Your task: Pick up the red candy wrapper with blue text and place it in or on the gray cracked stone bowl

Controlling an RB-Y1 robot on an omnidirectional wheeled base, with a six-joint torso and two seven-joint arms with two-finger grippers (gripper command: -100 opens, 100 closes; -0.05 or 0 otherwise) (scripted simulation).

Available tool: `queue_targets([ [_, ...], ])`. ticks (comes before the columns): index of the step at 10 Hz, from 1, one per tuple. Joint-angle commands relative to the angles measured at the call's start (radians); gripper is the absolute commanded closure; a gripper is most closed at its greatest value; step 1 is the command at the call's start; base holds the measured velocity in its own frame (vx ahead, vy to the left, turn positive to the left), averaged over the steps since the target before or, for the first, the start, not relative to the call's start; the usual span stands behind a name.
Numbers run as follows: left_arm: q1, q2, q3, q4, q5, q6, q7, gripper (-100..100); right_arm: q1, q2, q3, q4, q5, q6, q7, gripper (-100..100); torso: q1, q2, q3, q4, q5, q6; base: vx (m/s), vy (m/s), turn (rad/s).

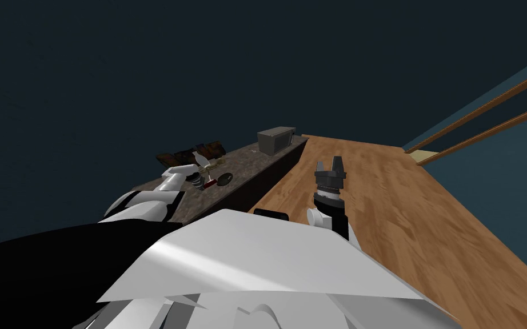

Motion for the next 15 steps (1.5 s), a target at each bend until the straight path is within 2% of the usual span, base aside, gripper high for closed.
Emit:
queue_targets([
  [1,-0.002,0.006,0.004,0.028,0.007,0.013,-0.005,-100,0.000,0.000,0.000,0.000,0.000,0.000,0.000,0,0.000,0.000,0.000,0.000,0.000,0.000,0.014,0.013,0.014],
  [2,-0.016,0.023,0.015,0.057,0.034,0.062,-0.003,-100,0.000,0.000,0.000,0.000,0.000,0.000,0.000,0,-0.001,0.001,0.001,0.000,0.000,0.000,0.033,0.024,-0.104],
  [3,-0.016,0.023,0.015,0.077,0.034,0.062,-0.003,-100,0.000,0.000,0.000,0.000,0.000,0.000,0.000,0,0.000,0.000,0.000,0.000,0.000,0.001,0.032,0.027,-0.088],
  [4,-0.028,0.039,0.027,0.107,0.060,0.108,-0.001,-100,0.000,0.000,0.000,0.000,0.000,0.000,0.000,0,0.000,0.000,0.000,0.000,0.000,0.000,0.041,0.032,-0.111],
  [5,-0.028,0.039,0.027,0.129,0.060,0.108,-0.001,-100,0.000,0.000,0.000,0.000,0.000,0.000,0.000,0,0.000,0.000,0.000,0.000,0.000,0.000,0.038,0.032,-0.067],
  [6,-0.039,0.053,0.038,0.164,0.085,0.148,0.002,-100,0.000,0.000,0.000,0.000,0.000,0.000,0.000,0,0.000,0.000,0.000,0.000,0.000,0.000,0.045,0.031,-0.087],
  [7,-0.039,0.053,0.038,0.175,0.085,0.150,0.002,-100,0.000,0.000,0.000,0.000,0.000,0.000,0.000,0,0.000,0.000,0.000,0.000,0.000,0.000,0.038,0.022,-0.047],
  [8,-0.048,0.065,0.048,0.208,0.107,0.188,0.004,-100,0.000,0.000,0.000,0.000,0.000,0.000,0.000,0,0.000,0.000,0.000,0.000,0.000,0.000,0.037,0.030,-0.093],
  [10,-0.048,0.065,0.048,0.217,0.107,0.188,0.004,-100,0.000,0.000,0.000,0.000,0.000,0.000,0.000,0,0.000,0.000,0.000,0.000,0.000,0.000,0.024,0.022,-0.021],
  [11,-0.056,0.076,0.057,0.256,0.127,0.221,0.006,-100,0.000,0.000,0.000,0.000,0.000,0.000,0.000,0,-0.001,0.001,0.001,0.000,0.000,0.000,0.029,0.017,-0.074],
  [12,-0.056,0.076,0.057,0.256,0.127,0.221,0.006,-100,0.000,0.000,0.000,0.000,0.000,0.000,0.000,0,-0.001,0.001,0.000,0.000,0.000,0.000,0.027,0.023,-0.037],
  [14,-0.067,0.092,0.073,0.319,0.160,0.276,0.010,-100,0.000,0.000,0.000,0.000,0.000,0.000,0.000,0,0.000,0.000,0.000,0.000,0.000,0.000,0.046,0.041,-0.067],
  [15,-0.067,0.092,0.073,0.318,0.160,0.276,0.010,-100,0.000,0.000,0.000,0.000,0.000,0.000,0.000,0,0.001,-0.001,0.000,0.000,0.000,0.000,0.047,0.050,-0.029],
])
